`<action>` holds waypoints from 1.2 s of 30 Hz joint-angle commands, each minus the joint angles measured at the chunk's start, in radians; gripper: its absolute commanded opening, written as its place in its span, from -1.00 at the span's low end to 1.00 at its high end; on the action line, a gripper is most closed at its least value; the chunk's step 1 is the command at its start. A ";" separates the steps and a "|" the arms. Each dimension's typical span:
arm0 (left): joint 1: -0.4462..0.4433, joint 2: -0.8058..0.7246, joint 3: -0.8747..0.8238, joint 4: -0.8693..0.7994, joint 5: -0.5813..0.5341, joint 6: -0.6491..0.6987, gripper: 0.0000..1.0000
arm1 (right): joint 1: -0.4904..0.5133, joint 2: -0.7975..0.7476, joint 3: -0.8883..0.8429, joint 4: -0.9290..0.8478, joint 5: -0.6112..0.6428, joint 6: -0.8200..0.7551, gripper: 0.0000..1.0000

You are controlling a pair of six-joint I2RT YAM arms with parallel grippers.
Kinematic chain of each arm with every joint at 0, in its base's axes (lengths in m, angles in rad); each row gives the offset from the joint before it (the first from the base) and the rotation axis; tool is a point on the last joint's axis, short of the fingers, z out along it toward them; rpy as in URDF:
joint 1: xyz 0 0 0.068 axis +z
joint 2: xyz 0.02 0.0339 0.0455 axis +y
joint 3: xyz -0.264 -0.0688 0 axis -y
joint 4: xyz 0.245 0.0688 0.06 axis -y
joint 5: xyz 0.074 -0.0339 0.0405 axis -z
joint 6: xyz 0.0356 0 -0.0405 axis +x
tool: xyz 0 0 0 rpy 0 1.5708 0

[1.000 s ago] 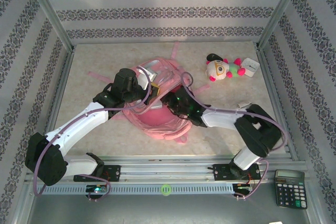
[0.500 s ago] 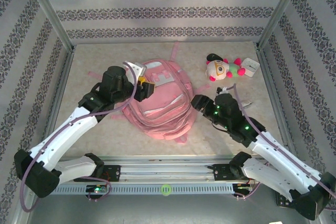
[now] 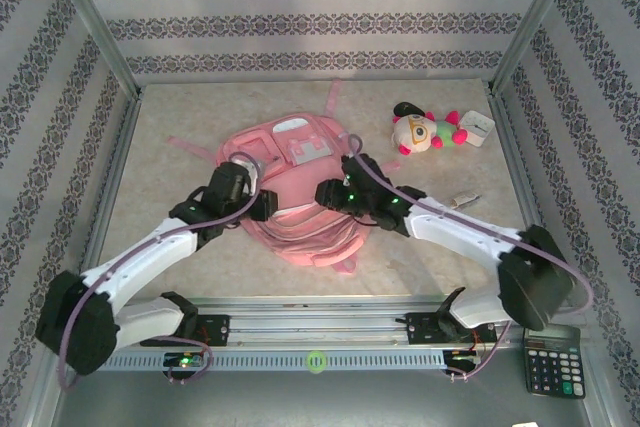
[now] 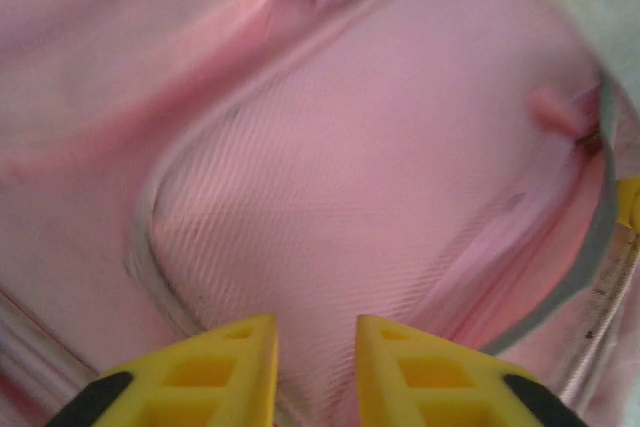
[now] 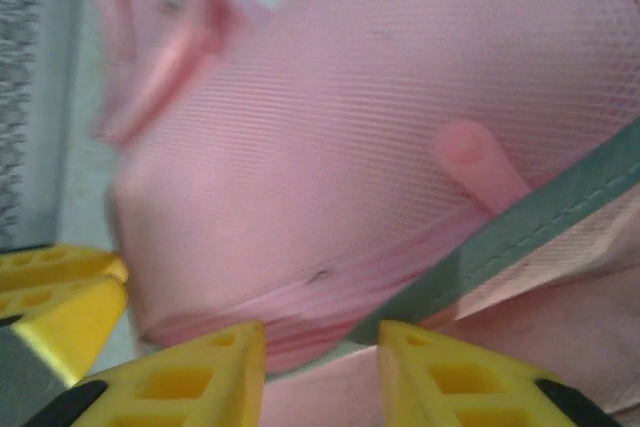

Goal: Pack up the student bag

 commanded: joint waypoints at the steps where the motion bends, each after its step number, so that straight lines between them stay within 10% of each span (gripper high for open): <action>1: 0.007 0.077 -0.083 0.114 0.021 -0.095 -0.60 | 0.001 0.089 -0.150 0.126 0.077 0.067 -0.33; 10: 0.008 0.035 -0.124 0.116 -0.013 -0.101 -0.51 | 0.033 0.091 -0.189 0.154 0.052 -0.129 -0.09; 17: 0.057 -0.189 0.025 -0.141 -0.144 -0.004 0.17 | 0.160 -0.072 0.086 -0.263 0.069 -0.842 0.40; 23: 0.236 -0.206 0.003 -0.204 -0.035 -0.002 0.28 | 0.300 -0.061 0.077 -0.418 0.063 -1.485 0.37; 36: 0.357 0.022 -0.048 0.027 0.204 -0.081 0.19 | 0.251 0.114 0.065 -0.260 0.110 -1.585 0.23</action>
